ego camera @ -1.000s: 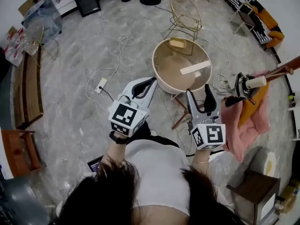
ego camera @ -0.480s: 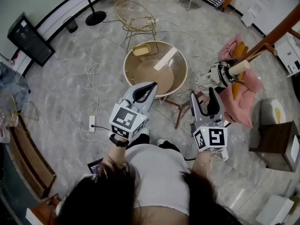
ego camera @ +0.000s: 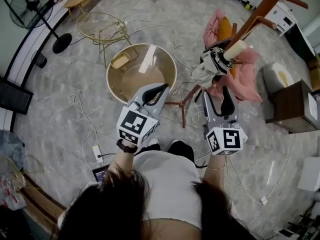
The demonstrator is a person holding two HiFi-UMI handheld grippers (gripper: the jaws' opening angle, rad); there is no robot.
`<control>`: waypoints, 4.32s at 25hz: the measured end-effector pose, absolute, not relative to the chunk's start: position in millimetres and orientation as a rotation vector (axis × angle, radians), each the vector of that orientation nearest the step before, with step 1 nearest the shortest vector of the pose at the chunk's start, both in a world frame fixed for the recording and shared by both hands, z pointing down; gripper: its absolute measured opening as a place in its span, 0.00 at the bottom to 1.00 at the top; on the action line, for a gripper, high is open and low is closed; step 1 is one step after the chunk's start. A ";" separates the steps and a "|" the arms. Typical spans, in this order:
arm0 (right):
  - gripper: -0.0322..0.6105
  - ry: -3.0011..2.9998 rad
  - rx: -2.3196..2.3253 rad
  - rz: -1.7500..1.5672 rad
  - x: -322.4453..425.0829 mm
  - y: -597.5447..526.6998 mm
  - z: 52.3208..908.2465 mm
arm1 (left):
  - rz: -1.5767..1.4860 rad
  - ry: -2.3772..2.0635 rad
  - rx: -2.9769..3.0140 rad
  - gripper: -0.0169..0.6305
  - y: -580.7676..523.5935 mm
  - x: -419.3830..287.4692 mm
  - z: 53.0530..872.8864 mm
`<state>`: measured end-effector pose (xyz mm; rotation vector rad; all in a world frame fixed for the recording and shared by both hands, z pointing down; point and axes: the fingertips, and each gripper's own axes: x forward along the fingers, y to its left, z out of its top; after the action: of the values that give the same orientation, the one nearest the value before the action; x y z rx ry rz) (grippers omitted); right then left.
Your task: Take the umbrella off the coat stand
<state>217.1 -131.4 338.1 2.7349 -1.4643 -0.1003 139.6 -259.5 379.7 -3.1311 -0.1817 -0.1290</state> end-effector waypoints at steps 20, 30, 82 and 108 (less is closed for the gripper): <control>0.49 -1.287 2.812 -0.019 246.4 -131.0 352.5 | -0.179 -0.401 -3.135 0.12 -238.2 185.3 397.5; 0.62 -1.243 2.855 0.072 267.6 -156.5 368.5 | -0.233 -0.423 -3.147 0.12 -239.0 178.5 413.1; 0.59 -0.892 2.932 0.077 364.4 -197.9 401.1 | -0.340 -0.243 -3.219 0.12 -304.8 158.1 452.3; 0.56 -0.959 2.906 -0.168 310.1 -165.8 328.0 | -0.193 -0.254 -3.203 0.12 -278.4 145.4 417.9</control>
<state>310.1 -165.8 328.0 2.9064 -0.9588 -0.1684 145.4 -278.4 417.9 -3.2027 -0.2543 -0.1928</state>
